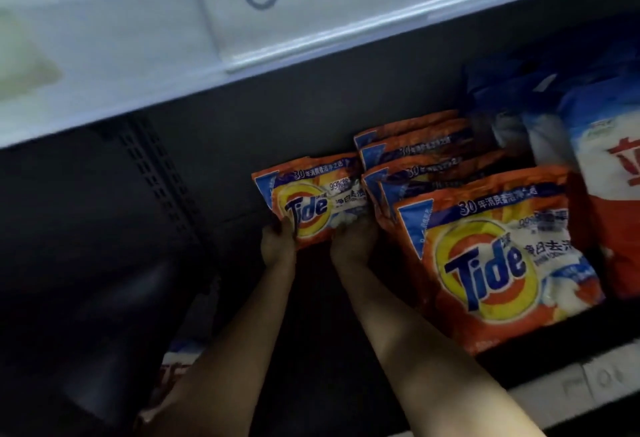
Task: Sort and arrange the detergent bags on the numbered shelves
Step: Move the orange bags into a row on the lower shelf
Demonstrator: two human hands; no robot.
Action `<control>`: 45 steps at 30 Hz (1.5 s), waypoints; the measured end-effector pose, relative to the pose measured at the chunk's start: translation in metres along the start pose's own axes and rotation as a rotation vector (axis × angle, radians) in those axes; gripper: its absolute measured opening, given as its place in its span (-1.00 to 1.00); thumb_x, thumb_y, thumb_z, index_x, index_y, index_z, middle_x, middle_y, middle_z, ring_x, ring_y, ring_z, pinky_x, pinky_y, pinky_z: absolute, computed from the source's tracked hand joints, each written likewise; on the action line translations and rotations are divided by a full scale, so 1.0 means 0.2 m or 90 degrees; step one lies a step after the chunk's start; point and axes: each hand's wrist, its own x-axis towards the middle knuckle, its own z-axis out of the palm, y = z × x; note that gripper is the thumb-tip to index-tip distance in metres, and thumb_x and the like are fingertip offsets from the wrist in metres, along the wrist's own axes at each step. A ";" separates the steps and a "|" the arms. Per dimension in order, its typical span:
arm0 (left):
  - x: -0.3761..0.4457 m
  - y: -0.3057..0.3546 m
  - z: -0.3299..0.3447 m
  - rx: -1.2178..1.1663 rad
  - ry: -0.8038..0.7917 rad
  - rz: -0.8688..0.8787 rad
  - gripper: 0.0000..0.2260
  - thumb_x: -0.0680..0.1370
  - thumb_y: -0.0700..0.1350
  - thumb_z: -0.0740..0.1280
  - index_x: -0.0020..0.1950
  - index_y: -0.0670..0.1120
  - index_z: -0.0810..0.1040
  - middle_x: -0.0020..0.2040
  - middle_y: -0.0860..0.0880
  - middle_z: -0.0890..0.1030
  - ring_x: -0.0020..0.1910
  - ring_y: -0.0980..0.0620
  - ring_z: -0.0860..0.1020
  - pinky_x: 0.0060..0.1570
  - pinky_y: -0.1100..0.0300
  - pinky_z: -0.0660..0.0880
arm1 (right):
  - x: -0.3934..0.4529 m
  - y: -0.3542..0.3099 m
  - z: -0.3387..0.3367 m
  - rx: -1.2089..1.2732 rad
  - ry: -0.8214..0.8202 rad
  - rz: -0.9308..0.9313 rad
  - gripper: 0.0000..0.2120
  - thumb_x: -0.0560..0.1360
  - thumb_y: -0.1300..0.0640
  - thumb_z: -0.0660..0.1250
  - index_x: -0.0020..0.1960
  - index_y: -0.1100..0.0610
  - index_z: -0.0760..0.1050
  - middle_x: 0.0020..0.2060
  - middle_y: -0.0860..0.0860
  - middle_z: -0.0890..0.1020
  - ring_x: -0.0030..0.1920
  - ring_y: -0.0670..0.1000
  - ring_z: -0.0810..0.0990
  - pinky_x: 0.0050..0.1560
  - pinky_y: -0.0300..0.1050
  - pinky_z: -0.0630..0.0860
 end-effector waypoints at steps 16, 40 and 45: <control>-1.08 0.14 -0.11 0.837 -0.271 0.484 -0.63 0.64 -0.09 0.05 0.44 -0.10 0.30 0.40 -0.08 0.36 0.38 -0.07 0.29 0.31 0.10 0.24 | -0.54 0.13 -1.12 -0.303 -0.466 -0.245 -0.64 0.62 0.10 0.09 0.36 0.20 0.36 0.29 0.17 0.46 0.26 0.17 0.45 0.24 -0.05 0.40; -1.56 1.88 0.42 0.337 -0.069 0.916 -0.76 0.59 -0.09 0.19 0.14 -0.11 0.59 0.10 -0.07 0.60 0.11 -0.06 0.52 0.06 0.08 0.42 | 0.23 -0.49 -2.89 -0.278 0.003 -0.403 -0.72 0.56 0.13 0.22 0.23 0.12 0.53 0.19 0.07 0.58 0.18 0.08 0.50 0.15 -0.10 0.42; -1.26 2.20 0.54 0.351 0.049 0.828 -0.71 0.60 -0.06 0.15 0.20 -0.11 0.56 0.17 -0.11 0.57 0.18 -0.09 0.48 0.10 0.10 0.37 | 0.59 -0.66 -2.86 -0.269 0.063 -0.407 -0.70 0.59 0.13 0.16 0.25 0.16 0.52 0.23 0.06 0.56 0.22 0.07 0.48 0.05 -0.19 0.34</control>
